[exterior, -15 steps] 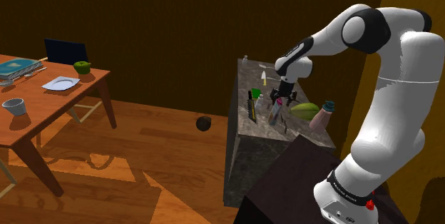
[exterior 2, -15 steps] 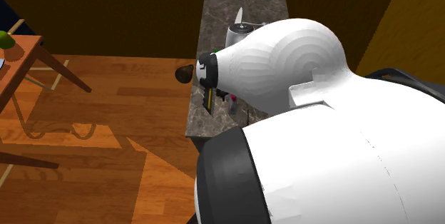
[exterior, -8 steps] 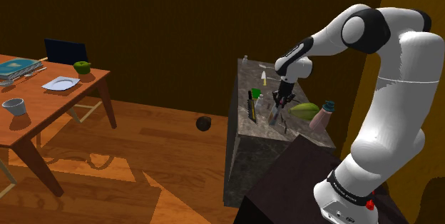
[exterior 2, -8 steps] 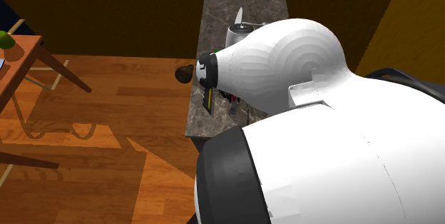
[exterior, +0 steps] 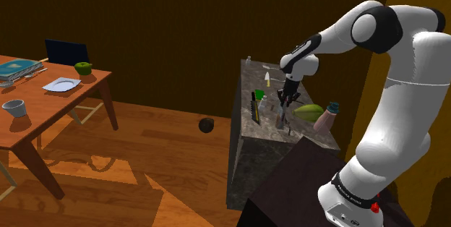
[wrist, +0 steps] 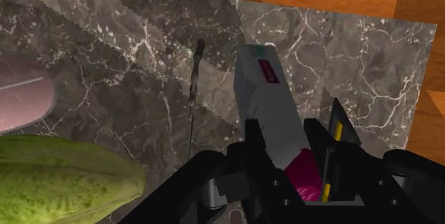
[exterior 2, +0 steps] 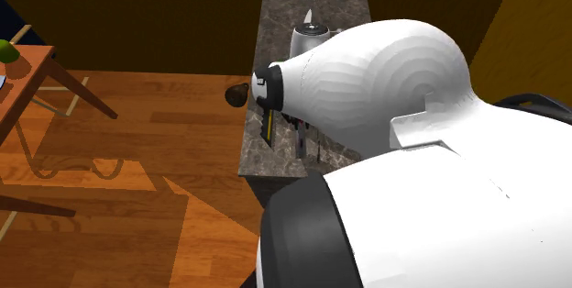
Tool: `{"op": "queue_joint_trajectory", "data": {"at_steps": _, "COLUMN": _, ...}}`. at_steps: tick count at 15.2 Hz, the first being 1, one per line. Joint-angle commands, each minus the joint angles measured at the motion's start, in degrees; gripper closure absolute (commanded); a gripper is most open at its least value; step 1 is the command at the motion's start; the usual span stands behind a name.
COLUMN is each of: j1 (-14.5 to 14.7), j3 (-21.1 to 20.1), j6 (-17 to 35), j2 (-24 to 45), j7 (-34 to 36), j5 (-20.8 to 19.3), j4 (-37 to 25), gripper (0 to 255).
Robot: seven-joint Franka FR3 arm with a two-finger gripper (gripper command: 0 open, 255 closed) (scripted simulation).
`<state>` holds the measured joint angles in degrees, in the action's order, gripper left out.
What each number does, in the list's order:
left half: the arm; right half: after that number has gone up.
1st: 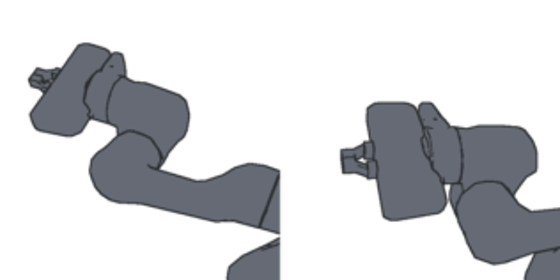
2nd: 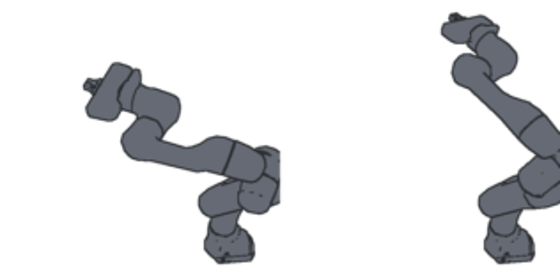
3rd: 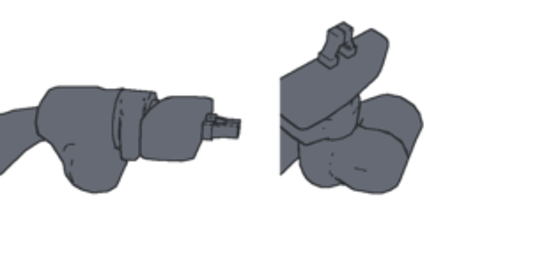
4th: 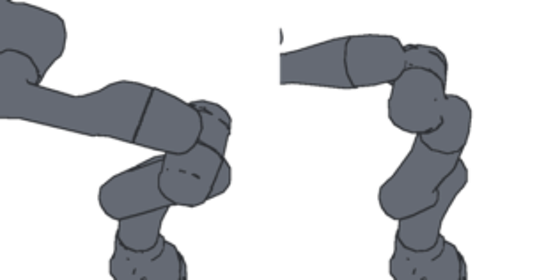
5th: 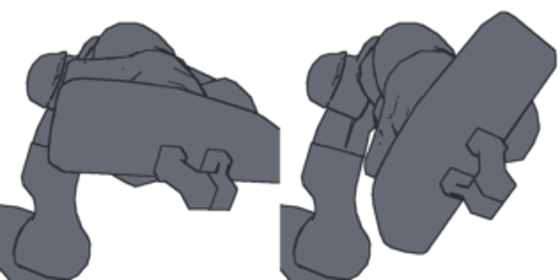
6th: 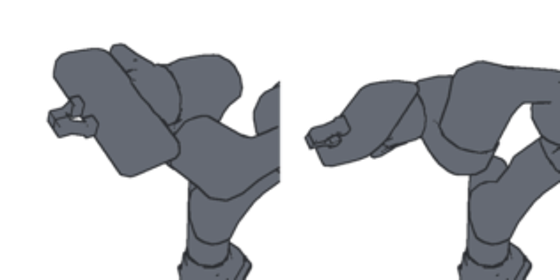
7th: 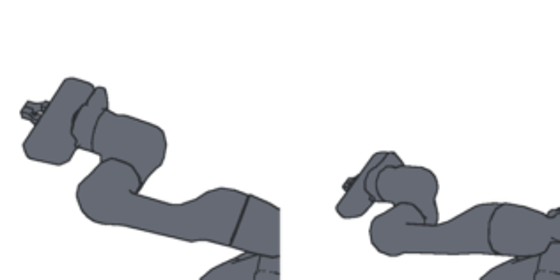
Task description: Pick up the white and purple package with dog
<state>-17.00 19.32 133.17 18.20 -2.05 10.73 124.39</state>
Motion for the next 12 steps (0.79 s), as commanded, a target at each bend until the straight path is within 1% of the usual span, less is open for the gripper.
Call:
{"op": "queue_joint_trajectory", "data": {"at_steps": 1, "j1": 0.22, "j3": 0.27, "j6": -1.27, "j2": -1.12, "j7": 0.5, "j5": -0.62, "j4": -0.25, "gripper": 255}}
{"op": "queue_joint_trajectory", "data": {"at_steps": 10, "j1": 0.93, "j3": 1.26, "j6": -7.17, "j2": -6.2, "j7": 2.47, "j5": -3.35, "j4": -1.48, "gripper": 255}}
{"op": "queue_joint_trajectory", "data": {"at_steps": 12, "j1": 0.94, "j3": 1.27, "j6": -7.27, "j2": -6.28, "j7": 2.5, "j5": -3.39, "j4": -1.51, "gripper": 255}}
